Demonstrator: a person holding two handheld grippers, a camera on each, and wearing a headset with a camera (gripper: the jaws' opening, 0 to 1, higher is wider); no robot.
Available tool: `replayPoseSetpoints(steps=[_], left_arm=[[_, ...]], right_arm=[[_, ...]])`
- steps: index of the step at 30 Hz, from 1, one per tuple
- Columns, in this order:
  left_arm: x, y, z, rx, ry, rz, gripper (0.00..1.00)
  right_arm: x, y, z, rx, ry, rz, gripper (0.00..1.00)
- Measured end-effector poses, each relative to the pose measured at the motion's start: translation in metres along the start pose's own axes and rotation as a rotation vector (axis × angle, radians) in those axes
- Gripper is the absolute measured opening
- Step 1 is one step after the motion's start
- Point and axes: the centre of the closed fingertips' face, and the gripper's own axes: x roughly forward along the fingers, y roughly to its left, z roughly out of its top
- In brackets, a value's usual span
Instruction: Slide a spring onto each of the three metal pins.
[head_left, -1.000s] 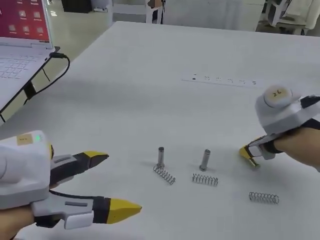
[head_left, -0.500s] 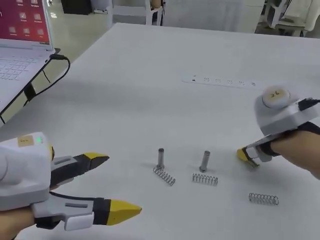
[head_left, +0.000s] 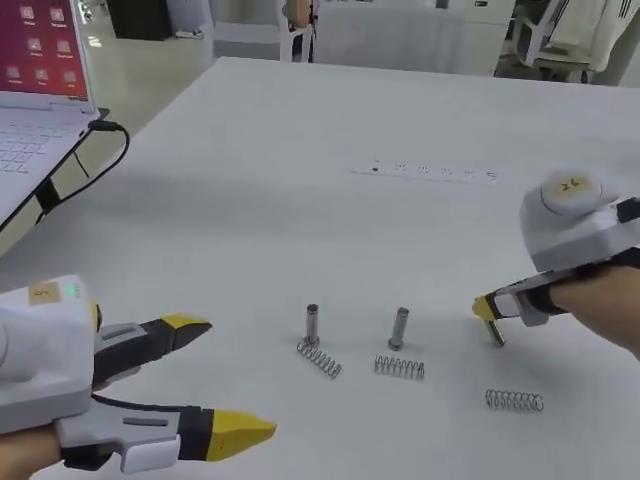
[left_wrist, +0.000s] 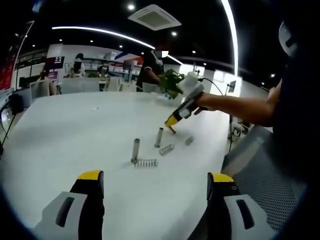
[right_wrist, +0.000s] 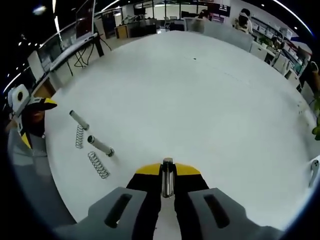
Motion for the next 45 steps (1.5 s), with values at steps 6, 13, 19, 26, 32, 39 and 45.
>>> replayPoseSetpoints(steps=[6, 13, 19, 26, 32, 39, 45], left_arm=[[0.000, -0.001, 0.000, 0.003, 0.001, -0.004, 0.81], [0.001, -0.002, 0.001, 0.008, 0.003, -0.007, 0.81], [0.001, -0.002, 0.000, 0.011, 0.007, -0.008, 0.81], [0.001, -0.002, 0.000, 0.011, 0.006, -0.006, 0.81], [0.001, -0.003, -0.001, 0.011, 0.007, -0.006, 0.81], [0.001, -0.003, -0.001, 0.009, 0.009, -0.008, 0.81], [0.001, -0.003, -0.001, 0.010, 0.010, -0.009, 0.81]], right_arm=[[-0.009, 0.004, -0.003, -0.014, -0.017, -0.006, 0.06], [-0.013, 0.007, -0.005, -0.022, -0.034, 0.001, 0.06], [-0.016, 0.009, -0.006, -0.028, -0.044, 0.001, 0.06], [-0.019, 0.012, -0.010, -0.040, -0.045, 0.000, 0.06], [-0.022, 0.012, -0.014, -0.041, -0.041, 0.002, 0.06], [-0.024, 0.013, -0.019, -0.050, -0.039, 0.007, 0.06], [-0.023, 0.015, -0.018, -0.068, -0.034, 0.011, 0.06]])
